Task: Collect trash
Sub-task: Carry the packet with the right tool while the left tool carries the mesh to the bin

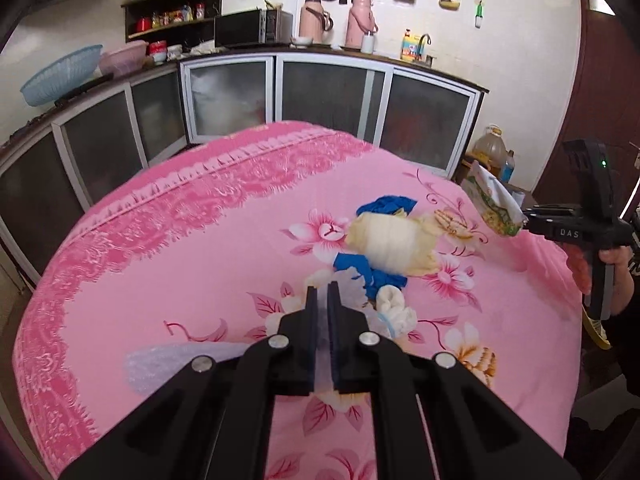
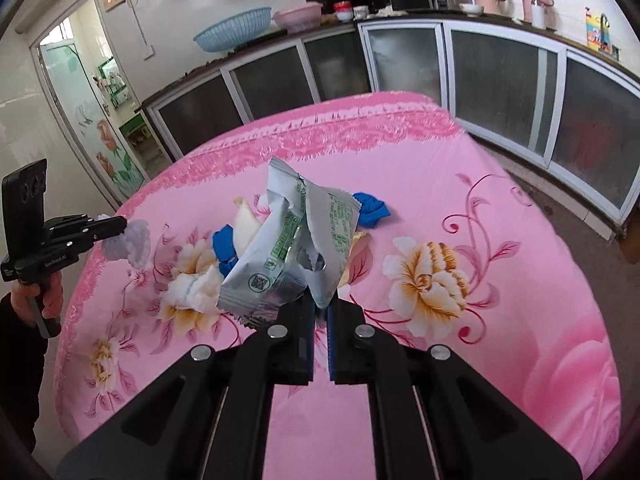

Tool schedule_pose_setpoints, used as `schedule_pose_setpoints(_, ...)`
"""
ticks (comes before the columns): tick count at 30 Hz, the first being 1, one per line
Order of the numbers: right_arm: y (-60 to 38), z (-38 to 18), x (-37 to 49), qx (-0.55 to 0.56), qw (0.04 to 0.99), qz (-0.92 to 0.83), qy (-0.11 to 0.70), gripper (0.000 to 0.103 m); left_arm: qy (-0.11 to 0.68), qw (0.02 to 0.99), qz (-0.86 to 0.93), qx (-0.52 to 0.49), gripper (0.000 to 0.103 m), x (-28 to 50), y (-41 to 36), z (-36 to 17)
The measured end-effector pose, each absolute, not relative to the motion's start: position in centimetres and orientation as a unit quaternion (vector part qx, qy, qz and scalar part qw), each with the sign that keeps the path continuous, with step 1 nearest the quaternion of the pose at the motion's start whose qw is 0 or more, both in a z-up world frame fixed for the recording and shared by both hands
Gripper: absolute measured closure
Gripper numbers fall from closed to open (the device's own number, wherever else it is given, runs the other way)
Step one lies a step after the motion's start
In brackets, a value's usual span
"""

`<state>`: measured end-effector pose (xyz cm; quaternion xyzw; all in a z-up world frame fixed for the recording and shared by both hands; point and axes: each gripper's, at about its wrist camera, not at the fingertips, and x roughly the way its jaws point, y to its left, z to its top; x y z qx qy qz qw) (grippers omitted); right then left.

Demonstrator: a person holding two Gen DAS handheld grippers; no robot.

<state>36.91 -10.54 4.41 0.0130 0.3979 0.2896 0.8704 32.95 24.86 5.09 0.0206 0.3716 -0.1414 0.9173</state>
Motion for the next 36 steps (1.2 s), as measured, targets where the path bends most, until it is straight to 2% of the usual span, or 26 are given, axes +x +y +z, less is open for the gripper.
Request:
schedule_pose_setpoints(8,-13.8,5.6,32.4,0.018,0.878,0.274,0.393,0.099,0.363,0.922,-0.137,0.021,0.099,29.2,24.7,6.8)
schedule_pose_setpoints(21,-21.2,6.2,24.4,0.037,0.892,0.226,0.389,0.099,0.366,0.913,-0.177,0.024,0.098,24.5,20.3,6.3)
schedule_pose_setpoints(28,-27.2,6.4,19.9,0.037,0.907,0.177,0.38,0.099,0.361,0.904,-0.228,0.038,0.098,23.9,14.3,6.5)
schedule_pose_setpoints(36,-34.9,6.0,15.1,0.039,0.92,0.1,0.377,0.099,0.345,0.879,-0.323,0.069,0.098,23.9,3.4,7.1)
